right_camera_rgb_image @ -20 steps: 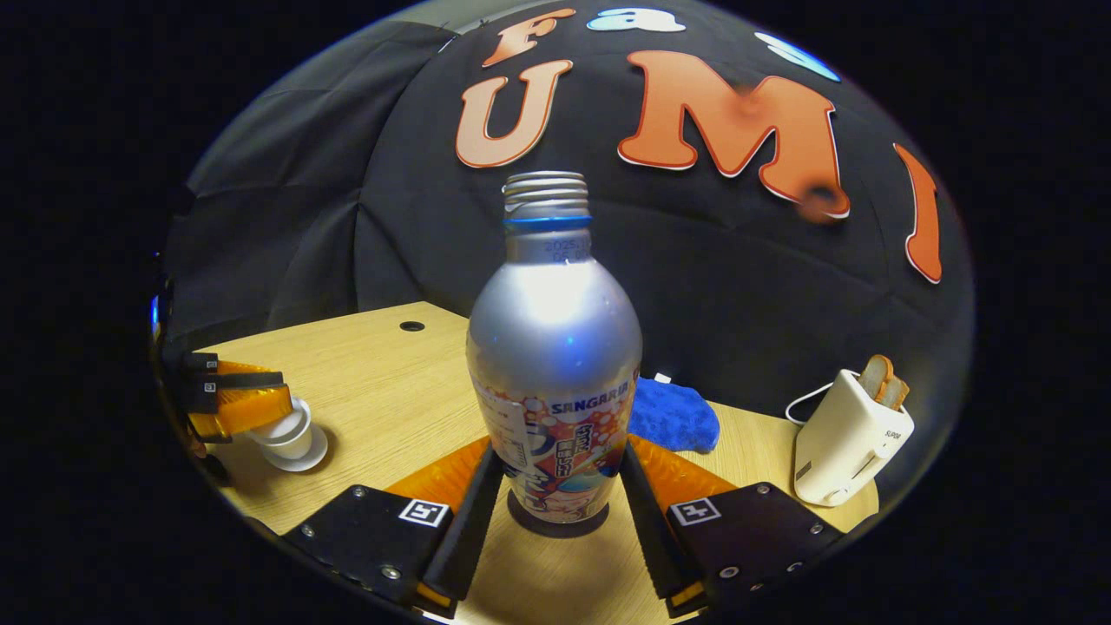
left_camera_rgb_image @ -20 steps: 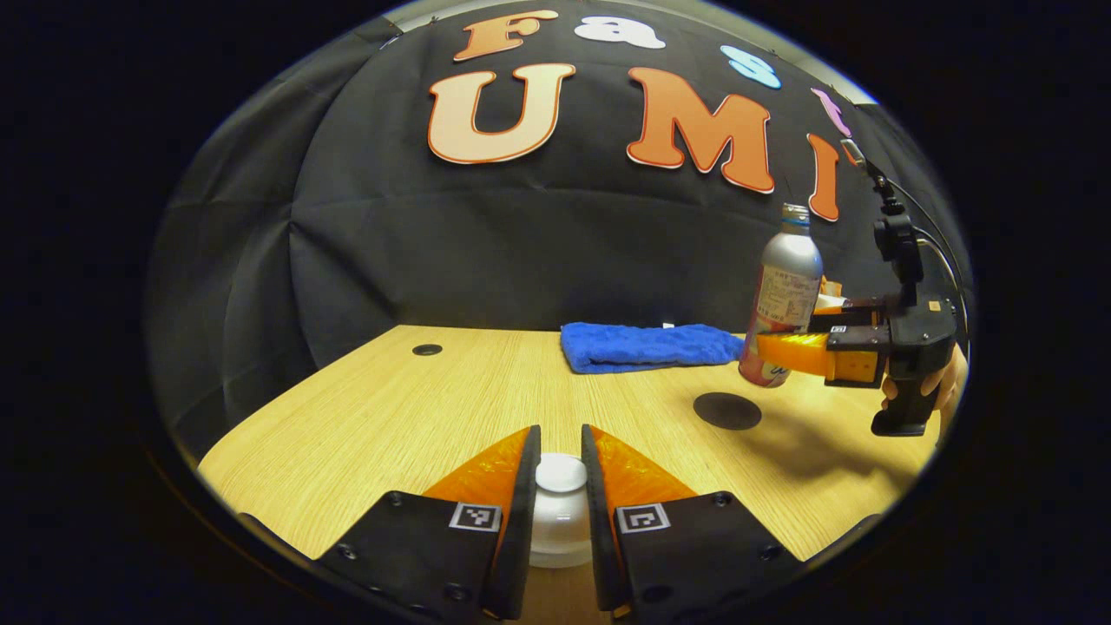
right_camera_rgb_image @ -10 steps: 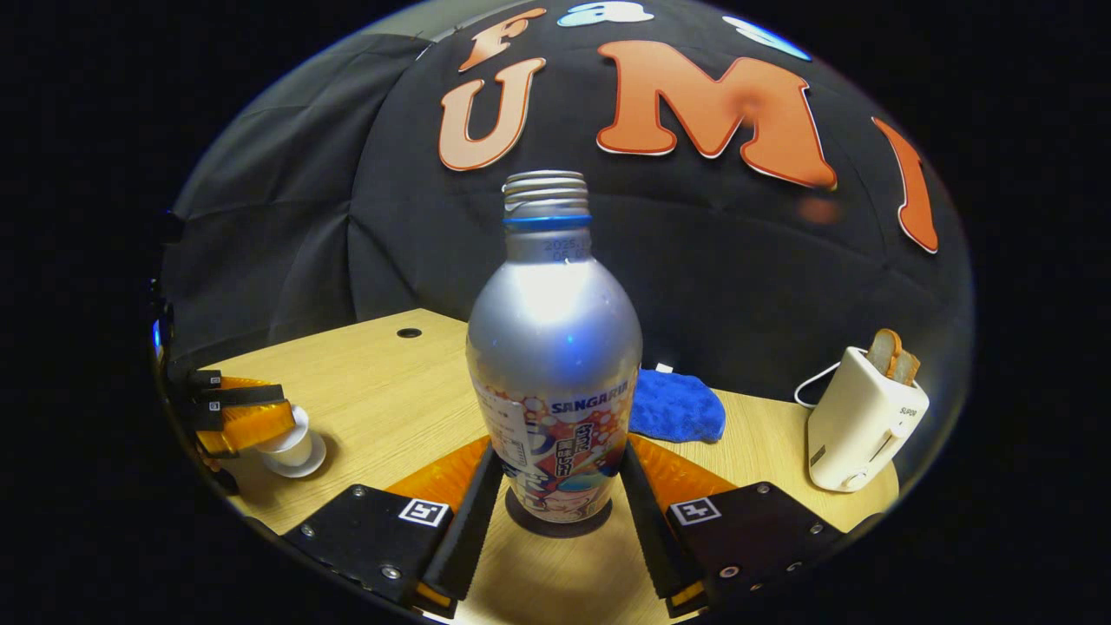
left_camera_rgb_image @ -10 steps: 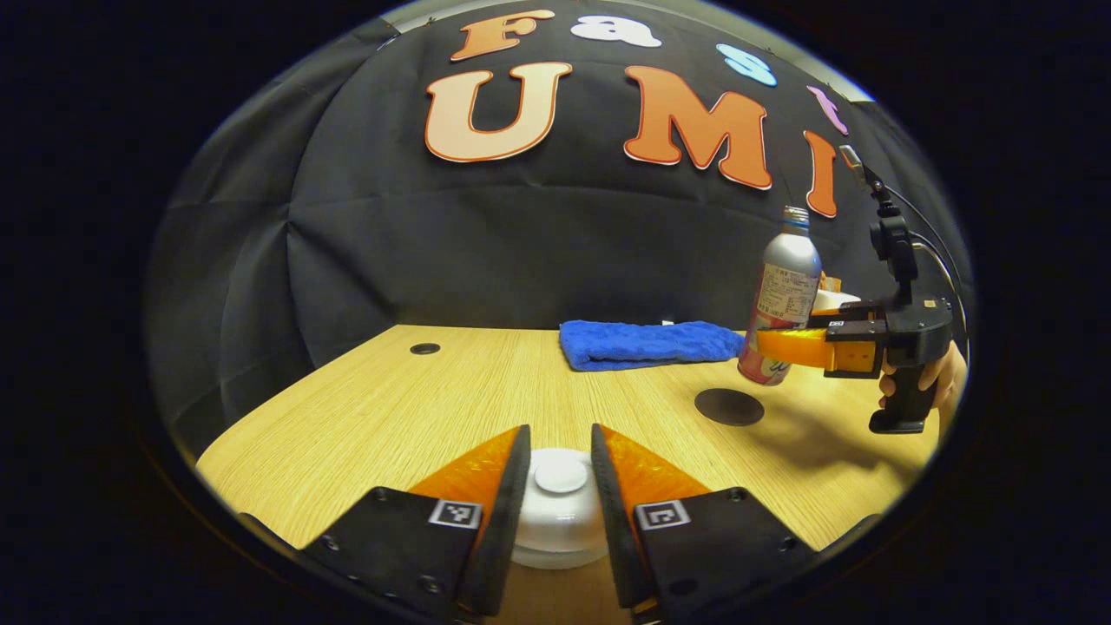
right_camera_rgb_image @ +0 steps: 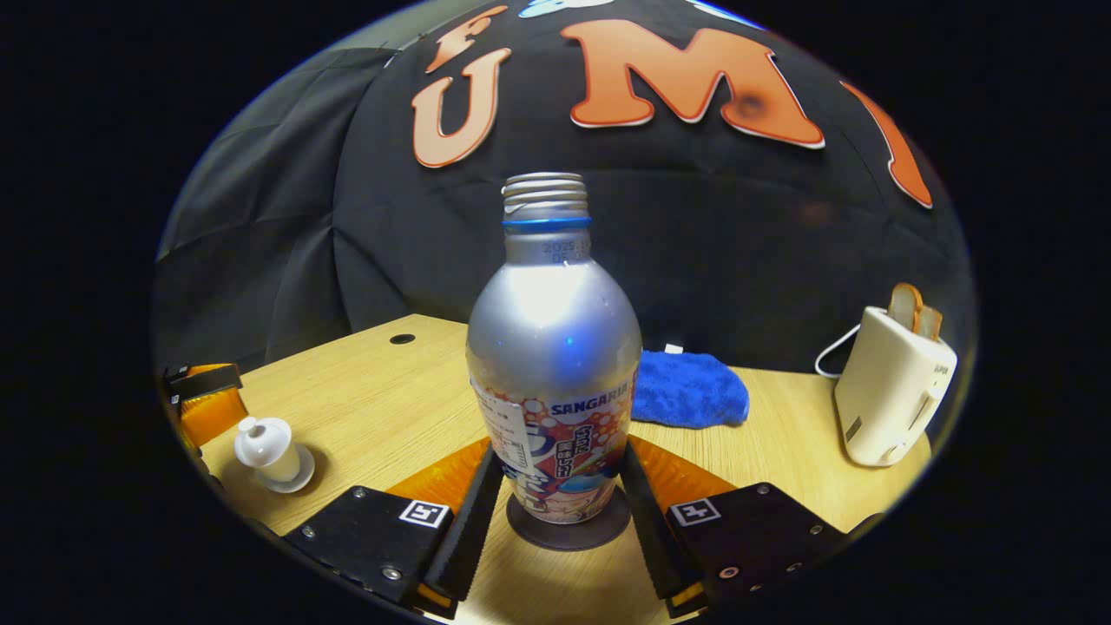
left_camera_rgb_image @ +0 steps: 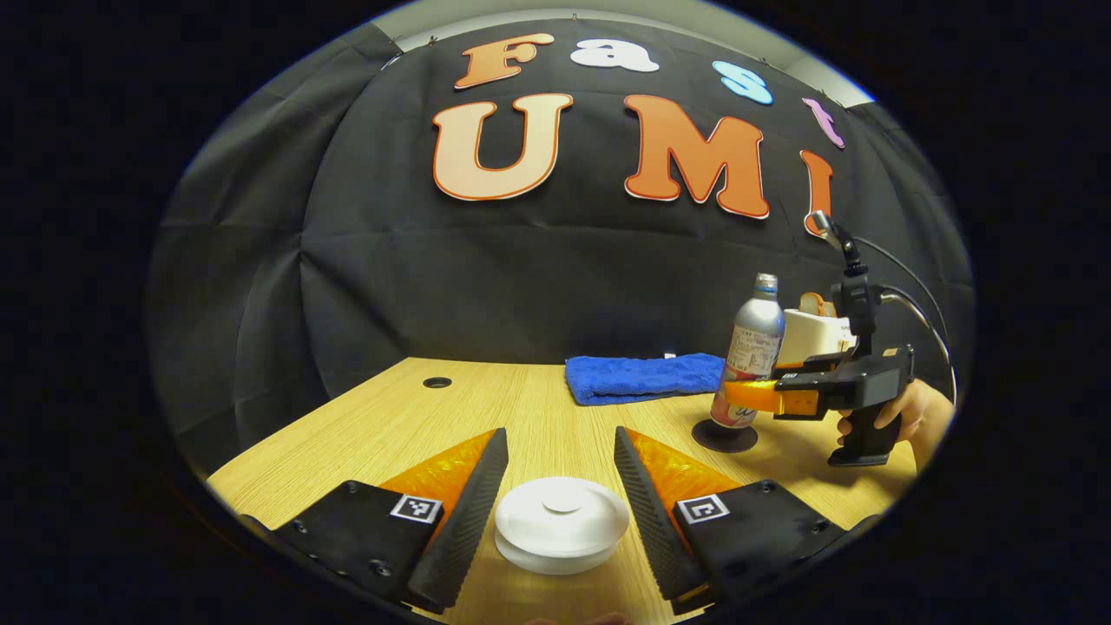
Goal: Open the teacup lid with one hand, grasp the water bottle and pour water into the teacup with the other hand; after pouring, place the water bottle on the coaster and then close the teacup lid.
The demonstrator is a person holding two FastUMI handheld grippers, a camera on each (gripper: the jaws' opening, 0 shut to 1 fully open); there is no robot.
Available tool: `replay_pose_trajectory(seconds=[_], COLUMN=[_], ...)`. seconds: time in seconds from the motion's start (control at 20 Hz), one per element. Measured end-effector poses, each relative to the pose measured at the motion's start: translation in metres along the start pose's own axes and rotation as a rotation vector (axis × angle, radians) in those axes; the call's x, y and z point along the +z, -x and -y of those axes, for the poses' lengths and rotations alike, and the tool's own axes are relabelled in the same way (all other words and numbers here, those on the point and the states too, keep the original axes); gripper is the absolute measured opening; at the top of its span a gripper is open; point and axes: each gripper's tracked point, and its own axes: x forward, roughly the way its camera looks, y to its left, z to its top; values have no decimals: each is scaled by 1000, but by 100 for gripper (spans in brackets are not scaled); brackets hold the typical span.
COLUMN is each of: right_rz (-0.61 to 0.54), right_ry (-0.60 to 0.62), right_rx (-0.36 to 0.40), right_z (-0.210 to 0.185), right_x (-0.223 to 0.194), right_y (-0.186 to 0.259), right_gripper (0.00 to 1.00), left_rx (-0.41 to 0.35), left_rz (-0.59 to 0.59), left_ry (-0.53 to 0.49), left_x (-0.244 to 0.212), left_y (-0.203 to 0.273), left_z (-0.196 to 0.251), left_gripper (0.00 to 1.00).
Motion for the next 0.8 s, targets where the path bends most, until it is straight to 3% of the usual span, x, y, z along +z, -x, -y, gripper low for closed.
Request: replay_pose_trajectory(seconds=[0.35, 0.45, 0.65, 0.75, 0.8], right_rz=[-63, -56, -77, -102, -98], right_ry=[-55, -39, -67, -77, -66], right_rx=[-17, -23, -33, -24, -30], right_z=[10, 7, 9, 7, 7], right_x=[-22, -21, -26, -29, -25], right_y=[-14, -15, -17, -11, -6], right_gripper=[74, 77, 80, 84, 91], left_rx=[2, 1, 9, 19, 23], left_rz=[3, 6, 34, 51, 63], left_ry=[10, 14, 25, 23, 22], left_x=[3, 5, 17, 24, 30], left_y=[3, 5, 14, 18, 21], left_z=[3, 5, 5, 5, 5], left_gripper=[84, 81, 84, 88, 88])
